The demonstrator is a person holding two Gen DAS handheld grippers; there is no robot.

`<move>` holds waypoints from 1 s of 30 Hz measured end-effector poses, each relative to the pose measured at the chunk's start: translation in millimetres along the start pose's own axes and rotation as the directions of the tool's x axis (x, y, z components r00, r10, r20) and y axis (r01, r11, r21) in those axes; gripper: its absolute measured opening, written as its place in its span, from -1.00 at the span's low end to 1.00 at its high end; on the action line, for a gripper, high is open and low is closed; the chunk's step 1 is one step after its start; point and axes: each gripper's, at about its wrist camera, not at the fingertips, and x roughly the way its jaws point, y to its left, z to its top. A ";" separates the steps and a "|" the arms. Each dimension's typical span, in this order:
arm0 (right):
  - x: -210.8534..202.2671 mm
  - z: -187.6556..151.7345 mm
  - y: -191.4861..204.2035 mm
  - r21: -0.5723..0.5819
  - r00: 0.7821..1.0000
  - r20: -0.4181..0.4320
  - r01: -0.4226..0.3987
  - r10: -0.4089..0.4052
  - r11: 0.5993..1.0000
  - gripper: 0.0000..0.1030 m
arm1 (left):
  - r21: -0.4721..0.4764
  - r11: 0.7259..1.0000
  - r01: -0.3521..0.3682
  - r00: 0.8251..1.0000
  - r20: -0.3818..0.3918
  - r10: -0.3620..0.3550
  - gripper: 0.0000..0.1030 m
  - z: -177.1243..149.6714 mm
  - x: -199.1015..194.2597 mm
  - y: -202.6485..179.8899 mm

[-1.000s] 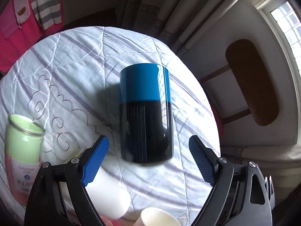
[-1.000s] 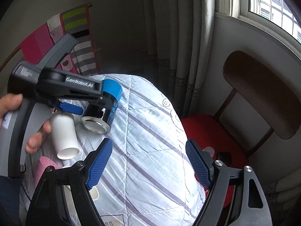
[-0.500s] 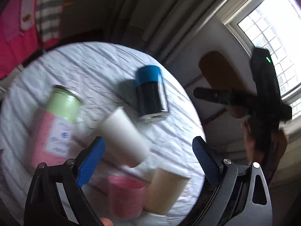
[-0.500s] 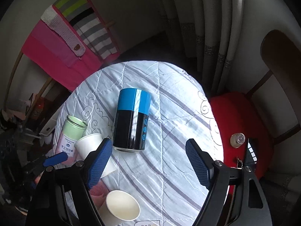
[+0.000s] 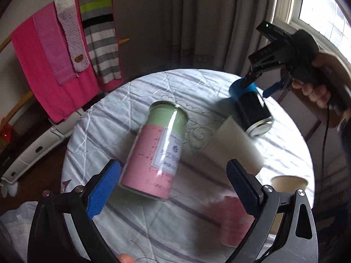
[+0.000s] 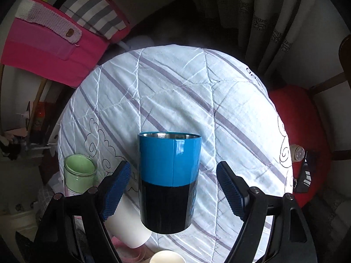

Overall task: Flip cup upright
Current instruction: 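Grasp the cup with the right gripper while the left gripper releases it, then rotate the held cup with the right gripper until its open rim faces up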

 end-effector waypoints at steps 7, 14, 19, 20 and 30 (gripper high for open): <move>15.0 10.6 2.7 -0.012 0.994 -0.101 0.033 -0.034 0.999 0.57 | 0.010 1.000 -0.012 0.999 -0.033 0.013 0.92 -5.7 16.4 1.4; 22.3 6.6 7.3 -0.037 0.988 -0.150 0.036 -0.041 0.999 0.35 | -0.013 1.000 -0.025 0.999 -0.040 0.024 0.92 -2.7 26.1 7.9; 18.8 6.0 4.8 -0.041 0.989 -0.144 0.038 -0.044 0.998 0.34 | -0.045 0.999 -0.012 0.998 -0.056 0.010 0.92 -3.7 29.8 14.1; 18.1 5.8 3.9 -0.045 0.989 -0.142 0.039 -0.045 0.998 0.34 | -0.047 0.999 -0.020 0.998 -0.054 0.017 0.92 -4.0 29.9 14.9; 23.1 7.2 15.3 -0.079 0.991 -0.120 0.057 -0.066 0.995 0.33 | -0.039 0.999 -0.017 0.999 -0.048 0.015 0.92 -6.3 26.7 15.7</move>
